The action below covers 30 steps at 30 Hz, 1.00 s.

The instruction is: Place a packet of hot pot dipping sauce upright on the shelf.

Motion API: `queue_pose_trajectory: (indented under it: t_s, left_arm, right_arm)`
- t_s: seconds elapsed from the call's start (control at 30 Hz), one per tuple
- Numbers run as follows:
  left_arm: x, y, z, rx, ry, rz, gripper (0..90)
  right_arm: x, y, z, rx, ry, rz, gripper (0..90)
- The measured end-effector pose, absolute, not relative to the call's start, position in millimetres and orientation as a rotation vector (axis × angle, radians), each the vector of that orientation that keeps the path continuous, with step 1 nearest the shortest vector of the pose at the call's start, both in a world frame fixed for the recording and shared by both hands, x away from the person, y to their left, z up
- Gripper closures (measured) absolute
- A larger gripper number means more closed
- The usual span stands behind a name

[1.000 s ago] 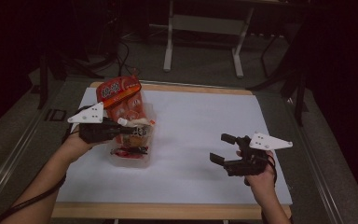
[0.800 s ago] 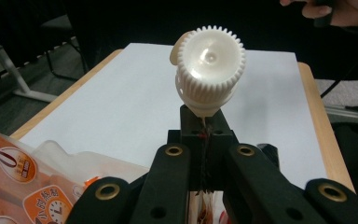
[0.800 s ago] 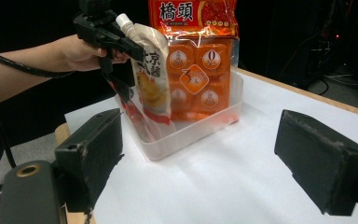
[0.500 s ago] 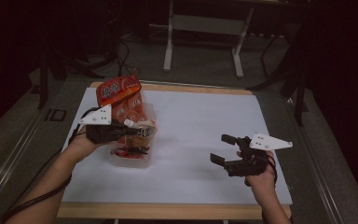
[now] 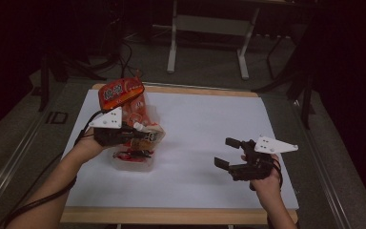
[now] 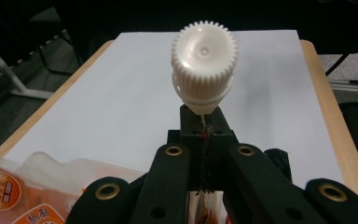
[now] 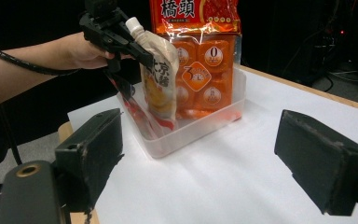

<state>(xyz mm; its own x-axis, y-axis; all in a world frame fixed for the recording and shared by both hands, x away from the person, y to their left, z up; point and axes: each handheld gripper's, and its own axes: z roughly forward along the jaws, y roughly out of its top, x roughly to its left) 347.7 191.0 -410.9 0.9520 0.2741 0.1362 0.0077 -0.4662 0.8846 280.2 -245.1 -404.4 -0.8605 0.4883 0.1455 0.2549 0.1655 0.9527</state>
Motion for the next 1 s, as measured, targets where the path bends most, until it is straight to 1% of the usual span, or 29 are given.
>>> queue_pose_trajectory:
  t_s: [0.07, 0.2, 0.23, 0.33, 0.43, 0.63, 0.77, 0.83, 0.87, 0.9, 0.93, 1.0]
  left_arm:
    - [348, 190, -410, 2.039, 0.198, 0.338, 89.8]
    - [348, 188, -410, 2.035, 0.186, 0.340, 89.8]
    - [347, 186, -410, 2.029, 0.166, 0.393, 89.8]
    - [347, 186, -412, 2.014, 0.158, 0.349, 89.8]
    - [348, 190, -416, 2.009, 0.171, 0.335, 89.9]
    - [345, 190, -438, 2.149, 0.192, 0.292, 89.7]
    - [345, 203, -446, 2.093, 0.241, 0.267, 89.1]
    - [346, 208, -449, 2.067, 0.277, 0.232, 87.4]
    - [345, 210, -450, 2.050, 0.296, 0.215, 85.0]
    - [345, 213, -450, 2.030, 0.318, 0.222, 79.6]
    - [344, 215, -450, 2.009, 0.328, 0.212, 76.2]
    - [342, 217, -448, 1.998, 0.342, 0.227, 72.1]
  right_arm:
    - [280, -246, -404, 0.727, 2.241, 1.773, 15.0]
    - [281, -246, -405, 0.733, 2.240, 1.772, 15.0]
    - [281, -246, -405, 0.734, 2.239, 1.772, 15.0]
    - [281, -246, -406, 0.733, 2.246, 1.774, 15.0]
    - [281, -245, -407, 0.734, 2.250, 1.773, 15.0]
    - [282, -244, -408, 0.734, 2.257, 1.772, 15.1]
    - [282, -244, -408, 0.736, 2.260, 1.769, 15.1]
    - [283, -243, -408, 0.739, 2.260, 1.770, 15.0]
    - [283, -243, -408, 0.739, 2.260, 1.771, 15.0]
    - [283, -243, -408, 0.740, 2.261, 1.771, 15.0]
    - [283, -243, -408, 0.738, 2.260, 1.770, 15.0]
    - [283, -243, -408, 0.737, 2.259, 1.770, 15.0]
